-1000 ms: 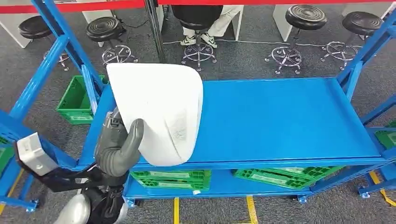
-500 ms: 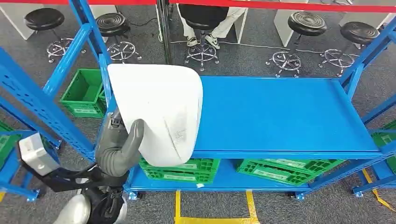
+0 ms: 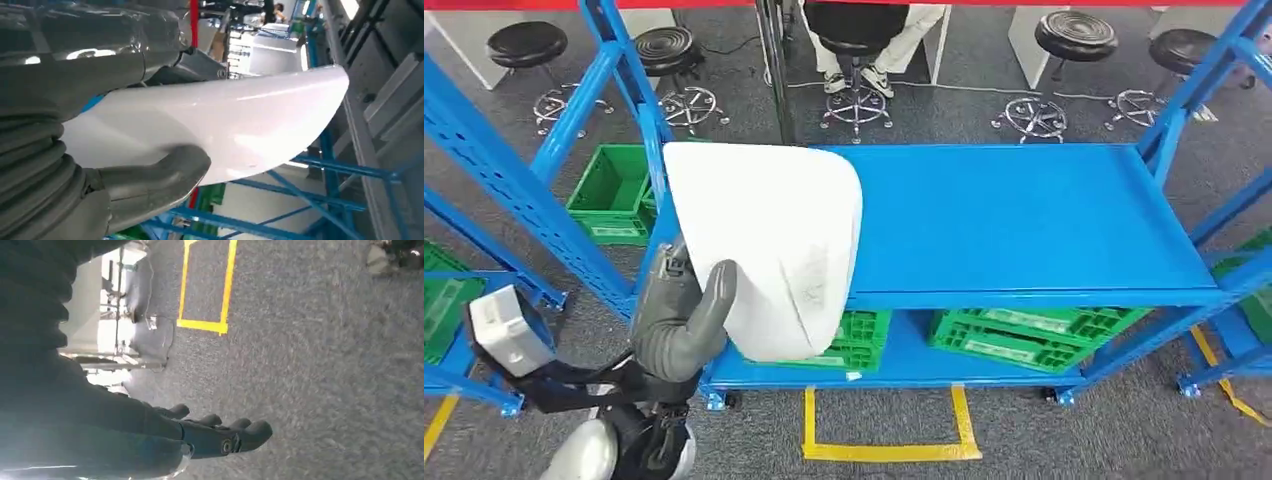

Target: Take the parts from the cabinet and place them on the table.

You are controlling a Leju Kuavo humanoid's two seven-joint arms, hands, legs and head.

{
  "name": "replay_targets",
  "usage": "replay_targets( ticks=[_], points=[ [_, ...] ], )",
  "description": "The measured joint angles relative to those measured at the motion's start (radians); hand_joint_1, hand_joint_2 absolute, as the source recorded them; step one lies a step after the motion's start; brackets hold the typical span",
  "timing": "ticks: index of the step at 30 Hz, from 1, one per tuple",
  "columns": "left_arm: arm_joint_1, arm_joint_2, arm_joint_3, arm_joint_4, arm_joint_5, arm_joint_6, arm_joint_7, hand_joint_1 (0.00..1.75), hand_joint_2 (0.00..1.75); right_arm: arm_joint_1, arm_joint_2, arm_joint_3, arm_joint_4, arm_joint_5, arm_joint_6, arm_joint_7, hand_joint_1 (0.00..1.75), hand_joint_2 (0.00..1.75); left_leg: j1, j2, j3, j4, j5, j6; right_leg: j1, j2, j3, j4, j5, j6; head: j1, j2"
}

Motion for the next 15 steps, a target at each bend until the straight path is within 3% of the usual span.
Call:
replay_targets(
  ticks=[1,2,3,4,6,7,8,9,12,13,15],
  points=[
    [0.006,0.002,0.000,-0.002,-0.004,0.002,0.005,1.75,1.75,0.001,0.002,0.000,0.000,0.000,0.000,0.001,0.00,1.75,0.005,0.000,-0.018,0.072,-0.045,-0.007,0.000,-0.001,-0.014,0.003,0.009,0.000,-0.002,0.000],
    [0.014,0.005,0.000,-0.005,-0.007,0.003,0.013,1.75,1.75,0.001,0.005,0.000,0.000,0.000,0.002,0.004,0.00,1.75,0.010,0.000,-0.031,0.137,-0.070,-0.014,-0.001,-0.002,-0.031,0.008,0.018,0.002,-0.002,0.000],
    [0.023,0.010,0.000,-0.008,-0.010,0.008,0.020,1.75,1.75,0.002,0.005,0.000,0.000,0.000,0.004,0.007,0.00,1.75,0.015,0.001,-0.027,0.166,-0.057,-0.020,-0.002,-0.004,-0.049,0.015,0.026,0.005,-0.004,0.000],
    [0.031,0.013,0.000,-0.011,-0.011,0.010,0.024,1.75,1.75,0.003,0.008,0.000,0.000,0.000,0.005,0.010,0.00,1.75,0.019,0.002,-0.004,0.153,-0.025,-0.024,-0.004,-0.004,-0.066,0.023,0.032,0.008,-0.005,0.000],
    [0.043,0.018,0.000,-0.021,-0.022,0.022,0.038,1.75,1.75,0.003,0.010,0.000,0.000,0.000,0.010,0.016,0.00,1.75,0.028,0.004,0.090,0.037,0.046,-0.034,-0.011,-0.004,-0.101,0.046,0.042,0.019,-0.006,0.000],
    [0.049,0.020,0.001,-0.027,-0.029,0.027,0.044,1.75,1.75,0.002,0.010,0.000,0.000,0.000,0.014,0.019,0.00,1.75,0.033,0.004,0.155,-0.049,0.043,-0.038,-0.012,-0.004,-0.114,0.061,0.046,0.024,-0.008,0.000],
    [0.054,0.022,0.002,-0.035,-0.031,0.031,0.051,1.75,1.75,0.002,0.009,0.000,0.000,0.000,0.014,0.021,0.00,1.75,0.029,0.001,0.199,-0.116,0.006,-0.042,-0.009,-0.001,-0.125,0.072,0.048,0.030,-0.016,0.000],
    [0.063,0.024,0.003,-0.045,-0.035,0.037,0.058,1.75,1.75,0.002,0.010,0.000,0.000,0.000,0.013,0.024,0.00,1.75,0.027,0.000,0.198,-0.127,-0.005,-0.022,-0.008,0.000,-0.128,0.077,0.054,0.038,-0.014,0.000],
    [0.085,0.033,0.004,-0.062,-0.048,0.040,0.075,1.75,1.75,0.010,0.009,0.005,0.000,0.000,-0.020,0.002,0.00,1.75,0.021,0.000,0.175,-0.129,0.017,0.011,-0.014,0.001,-0.132,0.068,0.083,0.058,-0.008,0.000],
    [0.089,0.034,0.004,-0.066,-0.052,0.040,0.076,1.75,1.75,0.013,0.008,0.005,0.000,0.000,-0.042,-0.018,0.00,1.75,0.024,0.003,0.164,-0.129,0.030,0.023,-0.018,0.001,-0.140,0.077,0.053,0.063,-0.008,0.000],
    [0.101,0.037,0.005,-0.078,-0.065,0.045,0.075,1.75,1.75,0.016,0.009,0.012,0.000,0.000,-0.108,-0.070,0.00,1.75,0.021,0.001,0.134,-0.129,0.055,0.036,-0.019,0.001,-0.160,0.180,-0.085,0.070,0.005,0.000]
  ],
)
